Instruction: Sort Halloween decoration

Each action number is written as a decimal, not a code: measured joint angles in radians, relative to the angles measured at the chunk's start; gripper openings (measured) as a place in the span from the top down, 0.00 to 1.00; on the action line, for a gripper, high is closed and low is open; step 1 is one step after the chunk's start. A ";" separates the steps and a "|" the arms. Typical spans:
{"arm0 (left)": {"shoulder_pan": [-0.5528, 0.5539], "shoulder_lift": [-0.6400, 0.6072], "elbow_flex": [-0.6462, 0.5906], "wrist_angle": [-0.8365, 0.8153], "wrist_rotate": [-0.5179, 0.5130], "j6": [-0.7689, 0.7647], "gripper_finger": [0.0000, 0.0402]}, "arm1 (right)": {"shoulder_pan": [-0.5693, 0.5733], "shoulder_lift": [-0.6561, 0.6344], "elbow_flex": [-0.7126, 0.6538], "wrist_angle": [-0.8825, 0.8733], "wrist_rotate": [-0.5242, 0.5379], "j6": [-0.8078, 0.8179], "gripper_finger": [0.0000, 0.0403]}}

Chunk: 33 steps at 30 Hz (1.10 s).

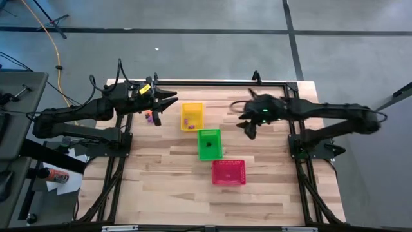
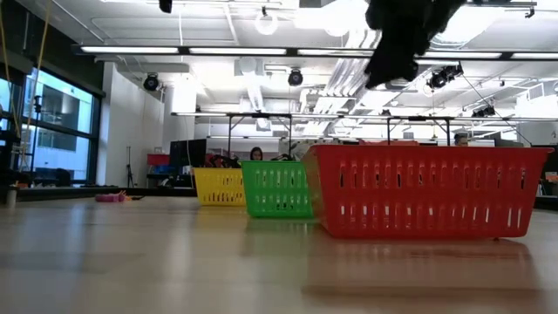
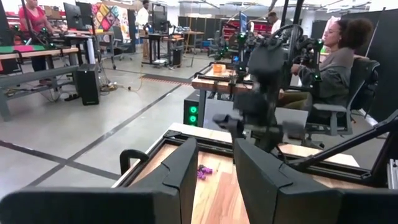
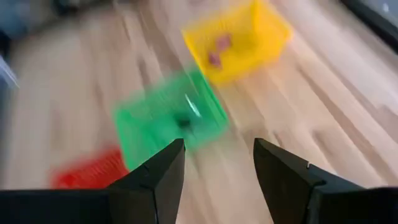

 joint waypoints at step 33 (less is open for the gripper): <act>0.000 0.000 0.000 -0.048 0.011 -0.004 0.76 | -0.088 -0.132 -0.105 0.110 0.341 0.321 0.54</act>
